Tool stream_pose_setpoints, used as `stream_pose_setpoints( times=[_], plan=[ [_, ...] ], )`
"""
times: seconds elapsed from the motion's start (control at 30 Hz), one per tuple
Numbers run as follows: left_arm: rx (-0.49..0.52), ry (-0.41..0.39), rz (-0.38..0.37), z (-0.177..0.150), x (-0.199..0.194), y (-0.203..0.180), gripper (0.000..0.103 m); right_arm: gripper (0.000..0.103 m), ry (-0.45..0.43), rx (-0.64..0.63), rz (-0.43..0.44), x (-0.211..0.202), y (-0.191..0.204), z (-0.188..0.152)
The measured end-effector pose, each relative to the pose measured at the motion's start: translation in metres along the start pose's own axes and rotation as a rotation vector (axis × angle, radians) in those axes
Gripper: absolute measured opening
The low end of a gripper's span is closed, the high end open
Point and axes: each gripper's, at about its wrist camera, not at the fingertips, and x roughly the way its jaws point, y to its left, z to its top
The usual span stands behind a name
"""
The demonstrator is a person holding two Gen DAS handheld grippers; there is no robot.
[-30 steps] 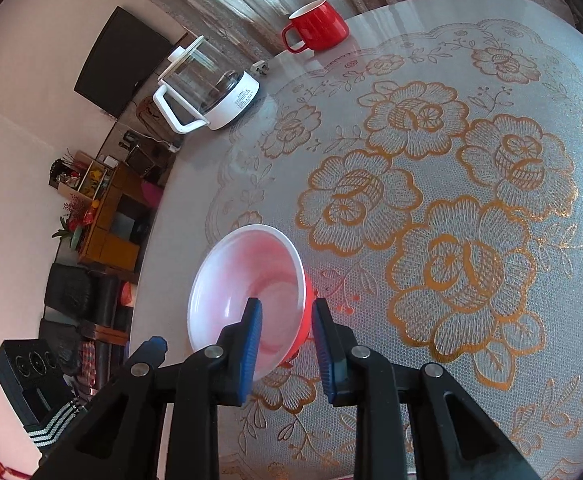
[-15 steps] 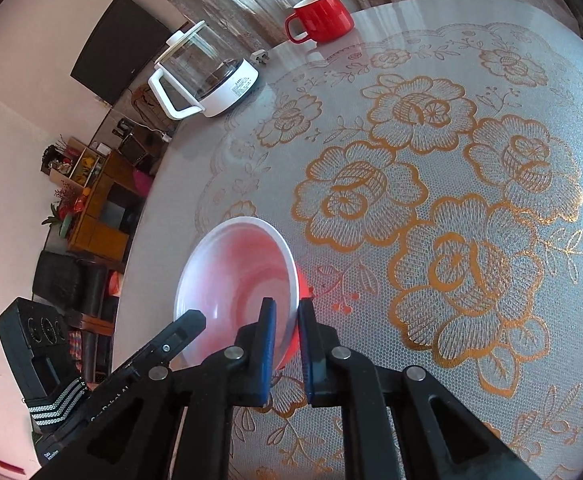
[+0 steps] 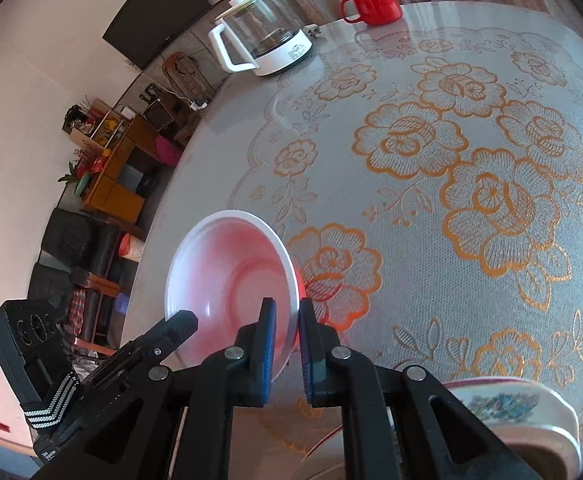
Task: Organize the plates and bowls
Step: 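Lift the red bowl with both grippers and carry it toward the stack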
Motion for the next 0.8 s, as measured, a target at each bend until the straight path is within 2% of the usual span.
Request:
stream_pose_setpoints(
  times=[0.1,0.3,0.5,0.8],
  plan=[
    [-0.022,-0.013,-0.010,-0.015,-0.019,0.009,0.013,0.010,0.008,-0.059,0.003,-0.004,0.017,-0.017],
    [-0.001,-0.036,0.015,-0.041,-0.048,0.012,0.013,0.010,0.005,-0.202,-0.023,-0.017,0.052,-0.052],
    [0.005,-0.011,0.004,-0.067,-0.066,0.017,0.013,0.010,0.025,-0.251,0.000,-0.025,0.061,-0.082],
    [0.041,-0.029,0.044,-0.087,-0.080,0.018,0.013,0.010,0.046,-0.349,-0.040,-0.023,0.073,-0.126]
  ],
)
